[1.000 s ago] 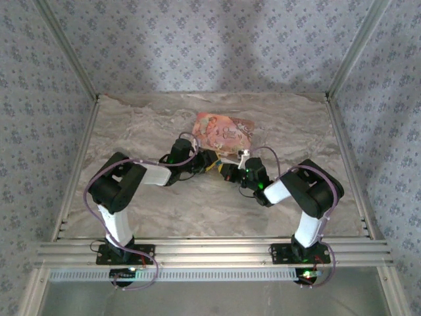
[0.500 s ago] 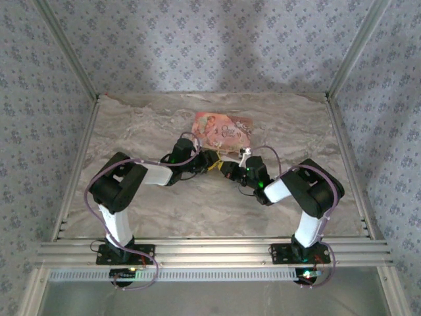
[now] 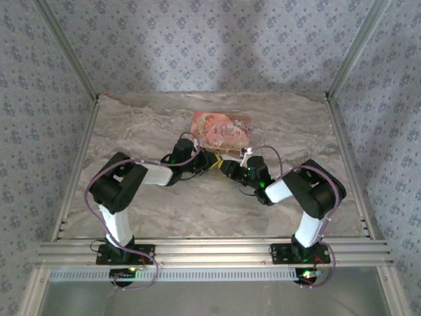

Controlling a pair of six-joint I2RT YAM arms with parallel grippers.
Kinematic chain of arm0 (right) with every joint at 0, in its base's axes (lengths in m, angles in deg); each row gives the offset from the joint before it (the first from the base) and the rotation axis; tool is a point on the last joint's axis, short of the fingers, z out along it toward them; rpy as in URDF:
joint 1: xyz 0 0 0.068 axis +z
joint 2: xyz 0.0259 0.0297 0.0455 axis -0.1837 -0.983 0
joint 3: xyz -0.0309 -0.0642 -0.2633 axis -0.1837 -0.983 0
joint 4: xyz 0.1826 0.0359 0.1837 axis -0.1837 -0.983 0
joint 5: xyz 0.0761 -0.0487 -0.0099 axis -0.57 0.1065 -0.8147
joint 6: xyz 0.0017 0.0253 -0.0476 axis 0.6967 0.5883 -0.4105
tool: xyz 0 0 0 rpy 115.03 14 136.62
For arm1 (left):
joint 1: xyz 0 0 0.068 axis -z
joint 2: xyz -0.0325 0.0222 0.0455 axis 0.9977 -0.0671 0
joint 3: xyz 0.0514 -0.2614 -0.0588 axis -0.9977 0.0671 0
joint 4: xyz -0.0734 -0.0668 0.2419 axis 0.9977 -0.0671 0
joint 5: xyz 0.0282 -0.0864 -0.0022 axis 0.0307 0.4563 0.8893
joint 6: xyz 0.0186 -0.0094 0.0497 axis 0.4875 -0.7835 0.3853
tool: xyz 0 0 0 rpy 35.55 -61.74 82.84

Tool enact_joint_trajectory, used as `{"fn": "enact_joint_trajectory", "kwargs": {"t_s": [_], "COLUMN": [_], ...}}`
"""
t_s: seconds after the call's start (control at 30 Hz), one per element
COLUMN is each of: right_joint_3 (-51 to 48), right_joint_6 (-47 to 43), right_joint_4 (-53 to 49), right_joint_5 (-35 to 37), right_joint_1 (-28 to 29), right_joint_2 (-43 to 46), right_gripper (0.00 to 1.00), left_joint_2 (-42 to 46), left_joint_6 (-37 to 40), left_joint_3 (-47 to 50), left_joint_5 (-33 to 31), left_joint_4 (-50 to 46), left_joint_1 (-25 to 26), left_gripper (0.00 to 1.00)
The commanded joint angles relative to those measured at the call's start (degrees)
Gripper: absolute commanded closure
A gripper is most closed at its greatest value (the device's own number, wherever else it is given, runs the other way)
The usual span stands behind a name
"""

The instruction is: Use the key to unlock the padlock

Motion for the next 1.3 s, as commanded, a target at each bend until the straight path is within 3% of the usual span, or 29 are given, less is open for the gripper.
{"fn": "enact_joint_trajectory", "kwargs": {"t_s": [0.0, 0.17, 0.3, 0.6, 1.1, 1.27], "right_joint_3": [-1.0, -3.1, -4.0, -1.0, -0.9, -1.1], "right_joint_6": [-1.6, -5.9, -14.5, -47.4, -82.1, -89.4], "right_joint_4": [-0.2, -6.0, -15.2, -33.4, -33.0, -34.4], "right_joint_5": [1.2, 3.0, 5.4, 12.5, 22.4, 24.8], "right_joint_1": [-0.5, -1.1, -1.5, -0.6, 9.3, 11.0], "right_joint_2": [3.2, 7.8, 14.3, 29.9, 33.7, 32.7], "right_gripper": [0.71, 0.62, 0.56, 0.37, 0.22, 0.2], "left_joint_2": [-0.3, 0.6, 1.5, 4.0, 5.9, 5.9], "left_joint_6": [-3.0, -3.2, -3.9, -4.6, -6.0, -6.9], "left_joint_3": [0.7, 0.9, 1.2, 1.2, 1.5, 1.5], "left_joint_5": [2.8, 2.6, 2.5, 2.6, 2.8, 2.8], "left_joint_4": [-4.1, -4.0, -4.3, -5.9, -6.5, -6.6], "left_joint_1": [0.9, 0.9, 1.0, 1.0, 1.1, 1.2], "left_gripper": [0.97, 0.97, 0.97, 0.96, 0.99, 0.99]}}
